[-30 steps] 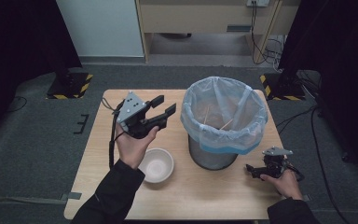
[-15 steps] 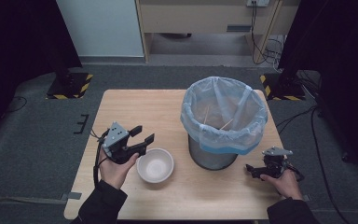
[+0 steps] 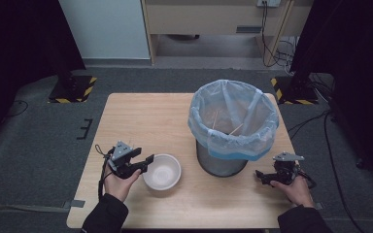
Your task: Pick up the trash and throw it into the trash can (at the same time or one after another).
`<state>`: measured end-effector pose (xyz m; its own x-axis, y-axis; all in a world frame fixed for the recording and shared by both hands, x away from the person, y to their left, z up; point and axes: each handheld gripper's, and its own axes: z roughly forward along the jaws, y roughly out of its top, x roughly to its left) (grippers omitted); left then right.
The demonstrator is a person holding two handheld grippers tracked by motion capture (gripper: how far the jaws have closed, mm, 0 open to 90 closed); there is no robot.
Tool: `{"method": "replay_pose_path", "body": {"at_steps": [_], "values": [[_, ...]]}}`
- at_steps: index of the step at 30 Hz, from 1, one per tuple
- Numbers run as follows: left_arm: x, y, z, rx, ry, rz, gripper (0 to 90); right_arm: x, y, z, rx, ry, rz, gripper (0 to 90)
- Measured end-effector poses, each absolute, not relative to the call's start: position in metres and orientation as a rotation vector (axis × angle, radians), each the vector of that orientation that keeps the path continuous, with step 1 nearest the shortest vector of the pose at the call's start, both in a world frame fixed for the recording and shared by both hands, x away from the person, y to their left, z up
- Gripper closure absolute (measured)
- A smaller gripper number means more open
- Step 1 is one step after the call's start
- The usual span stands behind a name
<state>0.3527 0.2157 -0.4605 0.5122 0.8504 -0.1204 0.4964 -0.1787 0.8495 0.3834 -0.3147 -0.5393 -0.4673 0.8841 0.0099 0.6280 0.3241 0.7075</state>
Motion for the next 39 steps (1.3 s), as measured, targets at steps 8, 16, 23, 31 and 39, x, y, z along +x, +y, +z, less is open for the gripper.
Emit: {"method": "replay_pose_path", "body": {"at_steps": [8, 16, 23, 31, 39], "values": [[0.360, 0.220, -0.477, 1.913, 1.155, 0.495, 37.8, 0.384, -0.314, -0.539, 1.343, 2.218, 0.928, 0.8], [0.366, 0.223, -0.488, 1.974, 1.145, 0.431, 40.5, 0.383, -0.314, -0.539, 1.335, 2.230, 0.930, 0.8], [0.368, 0.221, -0.491, 2.006, 1.133, 0.397, 48.6, 0.383, -0.314, -0.539, 1.324, 2.235, 0.931, 0.8], [0.372, 0.219, -0.498, 2.034, 1.154, 0.345, 57.6, 0.383, -0.314, -0.539, 1.323, 2.237, 0.931, 0.8], [0.373, 0.218, -0.501, 2.042, 1.169, 0.316, 66.6, 0.383, -0.314, -0.539, 1.322, 2.237, 0.931, 0.8]]}}
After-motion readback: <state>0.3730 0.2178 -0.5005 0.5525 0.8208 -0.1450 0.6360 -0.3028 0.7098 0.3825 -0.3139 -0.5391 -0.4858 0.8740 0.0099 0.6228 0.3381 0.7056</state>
